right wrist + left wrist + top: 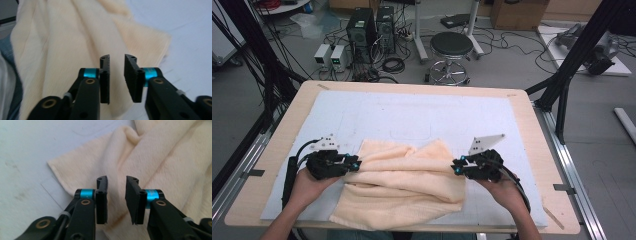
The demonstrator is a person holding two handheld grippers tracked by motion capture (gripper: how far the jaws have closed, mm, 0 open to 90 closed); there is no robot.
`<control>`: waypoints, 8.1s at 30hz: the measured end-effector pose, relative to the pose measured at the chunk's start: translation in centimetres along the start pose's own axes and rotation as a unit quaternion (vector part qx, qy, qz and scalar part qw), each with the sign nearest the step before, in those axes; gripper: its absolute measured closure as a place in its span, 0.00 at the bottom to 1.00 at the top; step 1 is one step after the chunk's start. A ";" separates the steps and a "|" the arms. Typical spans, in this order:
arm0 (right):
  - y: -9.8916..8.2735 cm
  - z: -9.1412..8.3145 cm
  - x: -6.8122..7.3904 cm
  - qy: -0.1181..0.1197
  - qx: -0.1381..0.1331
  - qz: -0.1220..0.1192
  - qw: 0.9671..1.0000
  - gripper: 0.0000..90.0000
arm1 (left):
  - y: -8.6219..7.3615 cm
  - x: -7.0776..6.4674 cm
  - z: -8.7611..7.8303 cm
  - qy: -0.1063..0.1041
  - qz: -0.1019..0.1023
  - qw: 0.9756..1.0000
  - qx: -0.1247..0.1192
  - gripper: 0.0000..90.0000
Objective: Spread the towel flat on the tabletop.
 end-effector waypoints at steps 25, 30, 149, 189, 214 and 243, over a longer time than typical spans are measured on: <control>0.0 9.2 -4.7 0.015 0.087 -0.008 0.996 0.96 | -0.4 3.6 6.7 0.056 0.015 0.995 0.085 0.96; 1.1 4.9 -5.3 -0.026 0.035 0.007 0.999 0.96 | 2.3 4.1 5.1 0.085 -0.017 0.996 0.005 0.96; 1.7 3.5 -5.2 -0.053 -0.027 0.050 0.997 0.52 | 0.5 3.8 2.7 0.025 -0.031 0.998 -0.038 0.54; -2.9 3.7 4.1 0.033 0.017 -0.031 0.999 0.80 | -6.4 -4.4 -2.5 -0.058 0.037 0.997 0.022 0.84; -4.9 5.2 4.6 0.059 0.039 -0.035 0.997 0.88 | -5.5 -3.2 1.1 -0.066 0.045 0.995 0.054 0.89; -2.0 6.5 1.5 0.032 0.032 -0.018 0.999 0.77 | -4.6 -0.5 2.5 -0.022 0.024 0.997 0.074 0.75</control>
Point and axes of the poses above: each handheld gripper's, and its own axes: z roughly forward along the jaws, y roughly out of its top, x roughly to its left, the point moved 7 cm from there along z, roughly forward along the jaws, and after that the axes turned 5 degrees about x, right-handed, at the moved point
